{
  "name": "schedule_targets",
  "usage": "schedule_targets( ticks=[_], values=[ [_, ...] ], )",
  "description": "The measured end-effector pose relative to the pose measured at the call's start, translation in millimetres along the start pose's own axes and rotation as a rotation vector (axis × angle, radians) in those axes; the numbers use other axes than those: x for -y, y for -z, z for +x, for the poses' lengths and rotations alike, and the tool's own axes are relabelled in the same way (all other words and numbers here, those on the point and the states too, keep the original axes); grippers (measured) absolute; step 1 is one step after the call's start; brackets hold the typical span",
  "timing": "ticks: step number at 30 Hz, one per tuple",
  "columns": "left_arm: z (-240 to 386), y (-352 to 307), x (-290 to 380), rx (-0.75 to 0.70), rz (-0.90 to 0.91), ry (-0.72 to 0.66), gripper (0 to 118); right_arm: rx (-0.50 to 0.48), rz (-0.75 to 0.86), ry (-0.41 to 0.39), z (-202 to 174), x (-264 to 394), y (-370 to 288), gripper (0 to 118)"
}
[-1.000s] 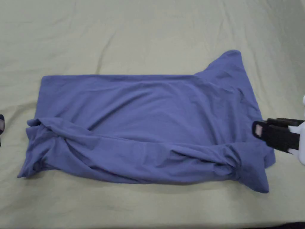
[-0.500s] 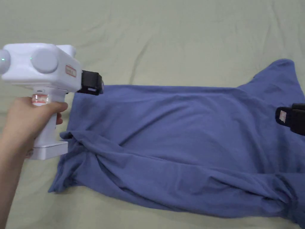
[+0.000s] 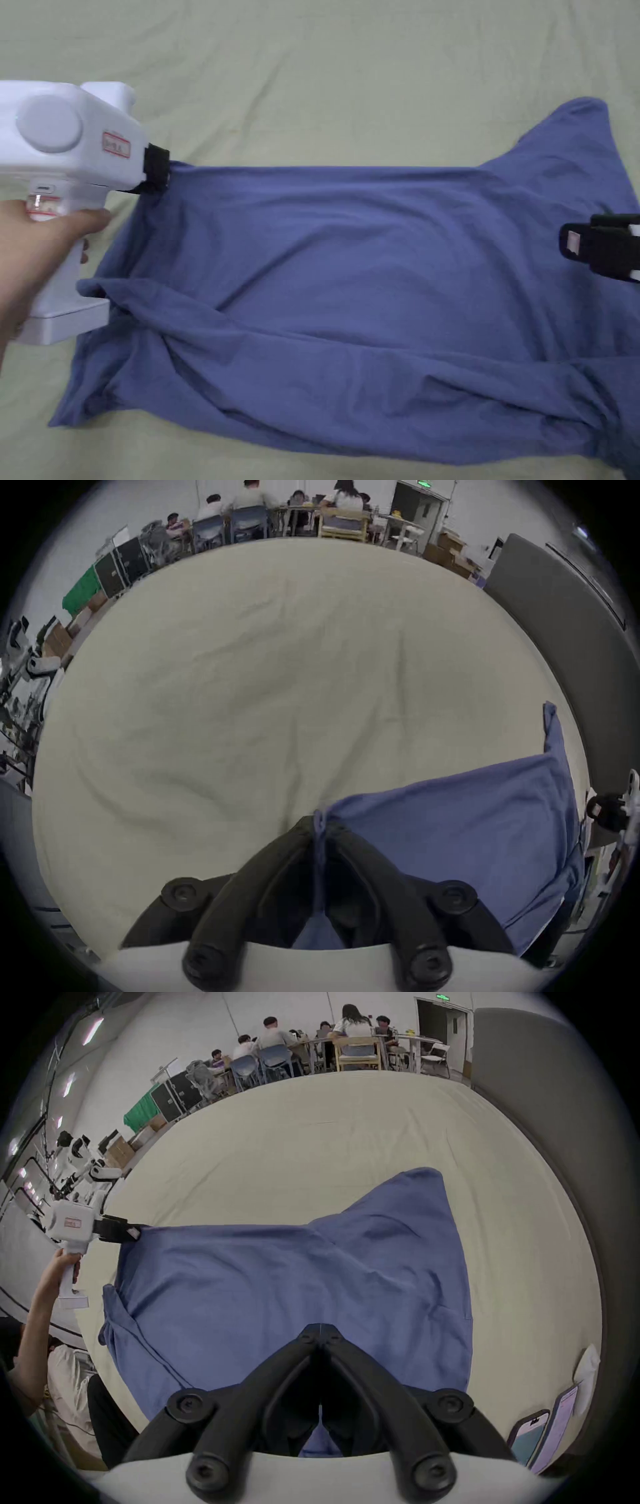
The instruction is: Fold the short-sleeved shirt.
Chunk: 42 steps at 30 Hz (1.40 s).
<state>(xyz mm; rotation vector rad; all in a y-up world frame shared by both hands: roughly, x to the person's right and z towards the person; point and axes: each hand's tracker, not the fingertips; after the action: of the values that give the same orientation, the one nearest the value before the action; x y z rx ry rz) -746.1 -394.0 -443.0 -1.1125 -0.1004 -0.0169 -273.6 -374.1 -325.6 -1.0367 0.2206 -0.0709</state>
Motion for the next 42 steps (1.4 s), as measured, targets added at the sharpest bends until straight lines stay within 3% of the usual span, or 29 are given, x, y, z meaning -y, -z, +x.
schedule_targets(
  ticks=[2, 3, 4, 5, 8, 12, 13, 14, 16, 17, 18, 19, 21, 22, 25, 31, 38, 42],
  values=[
    [5.4, -14.9, -7.6, -0.009, 0.014, 0.022, 3, 0.006, 0.013, 0.005, 5.5, -12.3, -5.1, 6],
    [7.6, -21.9, -9.5, -0.009, 0.019, 0.03, 3, 0.018, 0.03, 0.021, 8.4, -18.9, -6.2, 36],
    [10.6, -31.3, -9.9, -0.012, 0.05, 0.05, 3, 0.035, 0.056, 0.064, 14.5, -29.1, -7.0, 85],
    [13.0, -39.6, -10.8, -0.01, 0.067, 0.061, 3, 0.041, 0.066, 0.084, 24.5, -39.2, -2.6, 118],
    [18.1, -53.9, -12.9, -0.021, 0.104, 0.063, 3, 0.066, 0.086, 0.13, 57.1, -66.3, 17.0, 118],
    [19.4, -53.0, -14.0, -0.016, 0.098, 0.048, 3, 0.113, -0.077, 0.257, 106.2, -93.0, 70.4, 114],
    [19.6, -50.7, -14.0, -0.014, 0.093, 0.04, 3, 0.113, -0.123, 0.281, 102.0, -97.1, 88.6, 100],
    [15.9, -45.2, -14.8, -0.013, 0.087, 0.034, 3, 0.11, -0.159, 0.3, 108.2, -98.2, 101.4, 71],
    [15.8, -40.6, -14.4, -0.008, 0.073, 0.026, 3, 0.111, -0.197, 0.301, 112.2, -96.7, 117.4, 65],
    [15.5, -38.6, -14.3, -0.002, 0.067, 0.023, 3, 0.181, -0.204, 0.234, 102.9, -95.7, 117.5, 56],
    [15.1, -37.1, -14.6, 0.004, 0.062, 0.019, 3, 0.134, -0.172, 0.201, 100.0, -96.9, 112.2, 48],
    [14.7, -36.0, -15.2, 0.006, 0.058, 0.019, 3, 0.135, -0.177, 0.193, 97.3, -101.5, 104.3, 48],
    [14.3, -36.2, -16.1, 0.009, 0.059, 0.019, 3, 0.063, -0.115, 0.183, 90.4, -102.0, 93.0, 3],
    [13.3, -37.5, -16.5, 0.007, 0.062, 0.018, 3, 0.096, -0.097, 0.201, 85.0, -100.7, 88.3, 3],
    [9.2, -56.6, -11.3, 0.016, 0.087, 0.024, 3, 0.115, -0.06, 0.079, 69.8, -96.0, 70.9, 3],
    [-6.2, -106.8, 29.5, 0.009, 0.13, 0.052, 3, 0.07, 0.091, 0.028, 47.6, -59.0, -12.3, 3],
    [0.5, -133.4, 123.4, -0.045, -0.076, 0.206, 3, -0.006, 0.004, 0.017, 36.0, 36.8, -81.1, 3],
    [-1.3, -123.2, 159.8, -0.027, -0.158, 0.172, 3, -0.022, -0.121, 0.073, 34.4, 90.8, -87.7, 3]
  ],
)
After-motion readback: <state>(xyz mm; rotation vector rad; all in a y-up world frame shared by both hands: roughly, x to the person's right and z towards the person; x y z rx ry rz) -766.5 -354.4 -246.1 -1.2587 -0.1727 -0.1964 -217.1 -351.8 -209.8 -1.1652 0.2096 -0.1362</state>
